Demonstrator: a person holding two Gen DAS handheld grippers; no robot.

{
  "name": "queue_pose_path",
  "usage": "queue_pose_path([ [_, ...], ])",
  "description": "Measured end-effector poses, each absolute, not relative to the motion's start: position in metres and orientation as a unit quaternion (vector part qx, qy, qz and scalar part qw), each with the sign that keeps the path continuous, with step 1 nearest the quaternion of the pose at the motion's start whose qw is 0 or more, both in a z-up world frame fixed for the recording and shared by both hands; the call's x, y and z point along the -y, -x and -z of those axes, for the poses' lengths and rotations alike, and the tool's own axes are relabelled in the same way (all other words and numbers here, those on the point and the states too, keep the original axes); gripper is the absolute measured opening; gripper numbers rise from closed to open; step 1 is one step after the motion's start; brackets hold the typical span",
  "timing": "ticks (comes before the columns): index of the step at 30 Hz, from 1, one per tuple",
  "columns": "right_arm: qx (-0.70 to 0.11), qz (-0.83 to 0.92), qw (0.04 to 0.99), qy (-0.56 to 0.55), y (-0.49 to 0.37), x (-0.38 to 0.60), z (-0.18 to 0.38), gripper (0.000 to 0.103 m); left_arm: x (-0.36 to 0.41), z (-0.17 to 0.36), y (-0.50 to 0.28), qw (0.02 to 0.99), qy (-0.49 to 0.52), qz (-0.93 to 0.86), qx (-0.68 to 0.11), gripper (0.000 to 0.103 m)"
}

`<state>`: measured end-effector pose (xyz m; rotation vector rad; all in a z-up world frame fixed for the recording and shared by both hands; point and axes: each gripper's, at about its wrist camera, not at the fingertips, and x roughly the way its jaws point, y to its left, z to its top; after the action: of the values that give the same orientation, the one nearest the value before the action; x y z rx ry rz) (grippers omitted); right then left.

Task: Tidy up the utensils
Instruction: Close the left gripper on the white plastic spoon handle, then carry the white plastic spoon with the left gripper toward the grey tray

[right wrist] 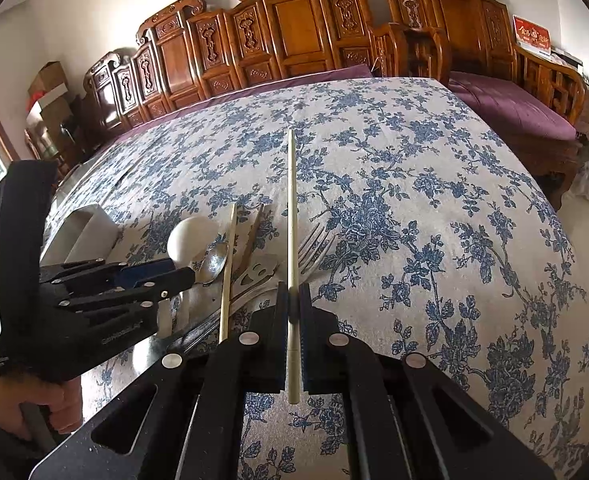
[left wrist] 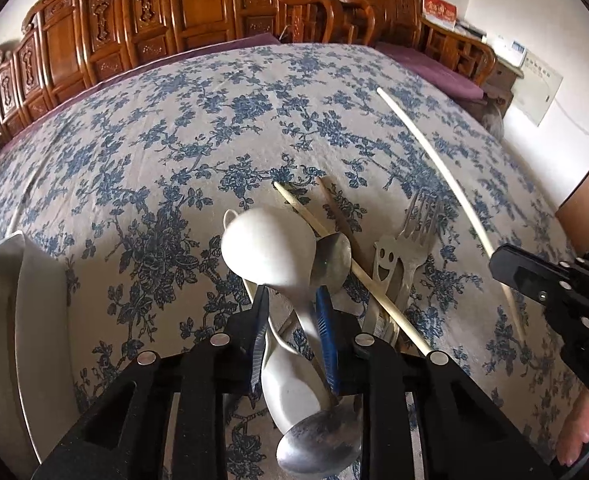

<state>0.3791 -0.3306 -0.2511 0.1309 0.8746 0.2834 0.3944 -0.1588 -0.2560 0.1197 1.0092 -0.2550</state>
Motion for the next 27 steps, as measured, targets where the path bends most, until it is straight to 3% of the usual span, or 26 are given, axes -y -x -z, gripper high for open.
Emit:
queue_pose_path([
  [4,-0.422,-0.137,0.894,-0.064,-0.379,0.331,0.251,0.006,0.164,0.258,-0.401,0.862,-0.076,0.117,-0.487,0.029],
  [21,-0.419,-0.133,0.896,-0.07,-0.379,0.333,0.249,0.006,0.177,0.26,-0.416,0.852,-0.103,0.102,-0.504,0.028],
  [23,-0.418,-0.131,0.896,-0.073,-0.379,0.335,0.248,0.006,0.178,0.26,-0.418,0.852,-0.109,0.101,-0.501,0.025],
  [25,-0.417,-0.13,0.896,-0.076,-0.378,0.336,0.248,0.006,0.179,0.26,-0.418,0.853,-0.123,0.096,-0.498,0.011],
  [27,-0.417,-0.13,0.896,-0.077,-0.378,0.337,0.247,0.006,0.177,0.26,-0.418,0.854,-0.129,0.099,-0.495,0.009],
])
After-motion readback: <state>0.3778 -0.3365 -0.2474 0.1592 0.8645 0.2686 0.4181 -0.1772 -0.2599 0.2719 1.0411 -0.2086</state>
